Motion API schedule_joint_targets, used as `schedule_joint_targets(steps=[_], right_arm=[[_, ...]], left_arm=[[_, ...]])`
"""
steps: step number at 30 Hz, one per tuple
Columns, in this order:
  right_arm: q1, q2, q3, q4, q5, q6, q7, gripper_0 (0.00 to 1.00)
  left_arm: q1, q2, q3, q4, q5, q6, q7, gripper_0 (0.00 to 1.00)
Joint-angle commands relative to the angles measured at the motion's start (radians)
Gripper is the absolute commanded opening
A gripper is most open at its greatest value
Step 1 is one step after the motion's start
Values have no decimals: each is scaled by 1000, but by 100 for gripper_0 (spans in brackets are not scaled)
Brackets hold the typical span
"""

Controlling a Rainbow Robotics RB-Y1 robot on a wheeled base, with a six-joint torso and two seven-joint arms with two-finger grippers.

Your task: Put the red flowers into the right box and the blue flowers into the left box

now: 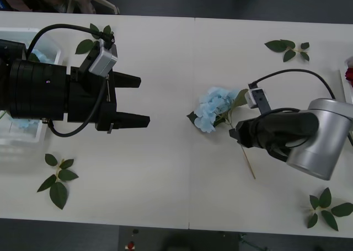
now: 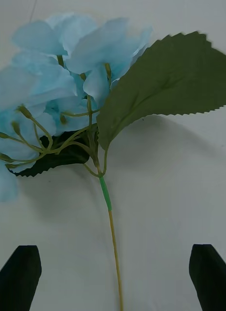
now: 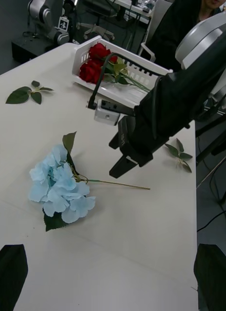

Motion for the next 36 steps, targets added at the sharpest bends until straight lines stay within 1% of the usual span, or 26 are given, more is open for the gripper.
schedule_joint_targets(steps=[1,4,6,9,14,16,18,19,21,22,24,25,28,29,31,36], right_arm=[[-34,94,-11,111,42,-38,-20,89],[-57,156,-5,192,61,-47,-12,89],[-63,182,-3,220,74,-50,-9,89],[-73,203,3,256,84,-50,-6,89],[-112,217,58,312,97,-64,-1,89],[-113,228,63,330,102,-73,-1,88],[-115,239,63,342,102,-78,2,85],[-121,243,64,352,104,-78,5,76],[-126,251,68,361,104,-78,8,67],[-126,256,68,368,104,-78,9,57],[-127,262,68,381,104,-78,12,39],[-132,268,68,390,104,-78,15,26],[-136,277,68,408,104,-79,22,7],[-136,279,68,413,104,-84,25,3],[-138,279,68,421,104,-87,31,0],[-142,269,68,421,91,-92,40,0]], left_arm=[[-21,10,28,-22,3,-7,30,100],[-21,10,28,-22,3,-7,30,100],[-21,10,28,-22,3,-7,30,100],[-21,10,28,-22,3,-7,30,100],[-21,10,28,-22,3,-7,30,100],[-21,10,28,-22,3,-7,30,100],[-21,10,28,-22,3,-7,30,100],[-21,10,28,-22,3,-7,30,100],[-21,10,28,-22,3,-7,30,100],[-21,10,28,-22,3,-7,30,100],[-21,10,28,-22,3,-7,30,100],[-21,10,28,-22,3,-7,30,100],[-21,10,28,-22,3,-7,30,100],[-21,10,28,-22,3,-7,30,100],[-21,10,28,-22,3,-7,30,100],[-21,10,28,-22,3,-7,30,100]])
